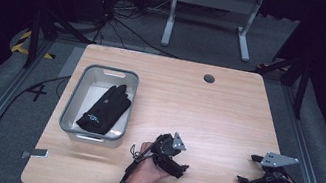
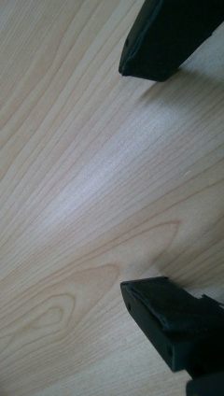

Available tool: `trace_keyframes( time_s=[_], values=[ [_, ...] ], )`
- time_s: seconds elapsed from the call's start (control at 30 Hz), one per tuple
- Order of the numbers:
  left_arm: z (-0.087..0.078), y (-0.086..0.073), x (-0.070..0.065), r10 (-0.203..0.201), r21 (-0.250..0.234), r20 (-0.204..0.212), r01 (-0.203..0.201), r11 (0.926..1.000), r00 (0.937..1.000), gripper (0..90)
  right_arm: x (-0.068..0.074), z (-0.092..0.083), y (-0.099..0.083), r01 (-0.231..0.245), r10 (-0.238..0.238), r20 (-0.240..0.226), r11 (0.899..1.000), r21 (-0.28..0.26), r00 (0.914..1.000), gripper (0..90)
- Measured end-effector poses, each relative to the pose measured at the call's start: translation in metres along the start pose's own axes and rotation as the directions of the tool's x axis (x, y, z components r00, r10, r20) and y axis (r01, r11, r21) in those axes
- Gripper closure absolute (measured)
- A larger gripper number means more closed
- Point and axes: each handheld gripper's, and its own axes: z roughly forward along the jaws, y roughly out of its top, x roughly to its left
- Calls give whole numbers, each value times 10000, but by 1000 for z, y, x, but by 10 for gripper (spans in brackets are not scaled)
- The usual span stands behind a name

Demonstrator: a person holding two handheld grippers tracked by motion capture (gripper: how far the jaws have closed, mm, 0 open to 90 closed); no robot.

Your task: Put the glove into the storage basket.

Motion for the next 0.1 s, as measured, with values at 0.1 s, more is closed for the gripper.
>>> trace_keyframes(
  time_s=[0.1],
  values=[
    [5,-1,-2,291,266,-232,-285,9992,9993,103,0,0,0,10,-10,2,10000,-5,10000,4]
  ],
)
